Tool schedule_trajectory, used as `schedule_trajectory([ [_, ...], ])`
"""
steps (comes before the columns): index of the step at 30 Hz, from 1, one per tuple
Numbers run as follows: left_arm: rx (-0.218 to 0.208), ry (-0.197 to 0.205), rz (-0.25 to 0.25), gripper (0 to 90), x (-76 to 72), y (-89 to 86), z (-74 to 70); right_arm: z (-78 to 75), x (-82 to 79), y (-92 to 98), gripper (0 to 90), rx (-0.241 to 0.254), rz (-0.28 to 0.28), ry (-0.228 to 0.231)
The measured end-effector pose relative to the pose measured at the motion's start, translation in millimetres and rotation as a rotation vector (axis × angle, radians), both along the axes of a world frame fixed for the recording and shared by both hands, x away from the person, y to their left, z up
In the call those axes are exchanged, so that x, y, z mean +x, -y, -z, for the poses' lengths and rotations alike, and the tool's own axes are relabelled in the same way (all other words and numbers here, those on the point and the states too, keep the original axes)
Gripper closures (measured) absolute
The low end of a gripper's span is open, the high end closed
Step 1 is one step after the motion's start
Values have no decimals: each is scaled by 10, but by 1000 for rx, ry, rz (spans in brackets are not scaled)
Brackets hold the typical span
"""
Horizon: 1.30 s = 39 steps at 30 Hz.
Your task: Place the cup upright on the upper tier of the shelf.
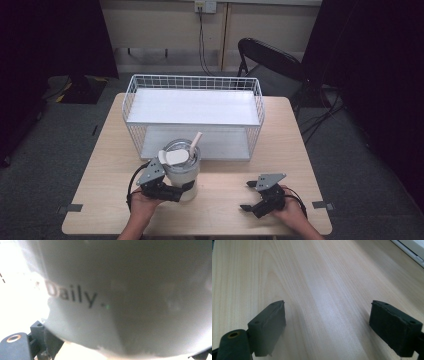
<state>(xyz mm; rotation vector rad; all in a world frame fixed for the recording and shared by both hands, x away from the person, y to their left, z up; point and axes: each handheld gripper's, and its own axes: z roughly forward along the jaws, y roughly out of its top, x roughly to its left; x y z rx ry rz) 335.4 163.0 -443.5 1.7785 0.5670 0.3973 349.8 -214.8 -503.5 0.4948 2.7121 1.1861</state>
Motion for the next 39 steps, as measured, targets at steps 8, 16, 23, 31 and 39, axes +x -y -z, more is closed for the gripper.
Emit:
schedule_trajectory([
  [8, -5, -25, -16, 93, 52, -6, -179, 0, 0, 0, 132, 0, 0, 0],
  [16, 9, -48, -41, 93, 123, -87, -341, 0, 0, 0, 132, -1, 0, 0],
  [23, -15, -50, -57, 93, 159, -128, -492, 0, 0, 0, 132, -1, 0, 0],
  [31, -24, -41, -58, 94, 196, -112, -698, 0, 0, 0, 132, 0, 0, 0],
  [39, -24, -58, -61, 94, 247, -106, -865, 0, 0, 0, 132, 0, 0, 0],
])
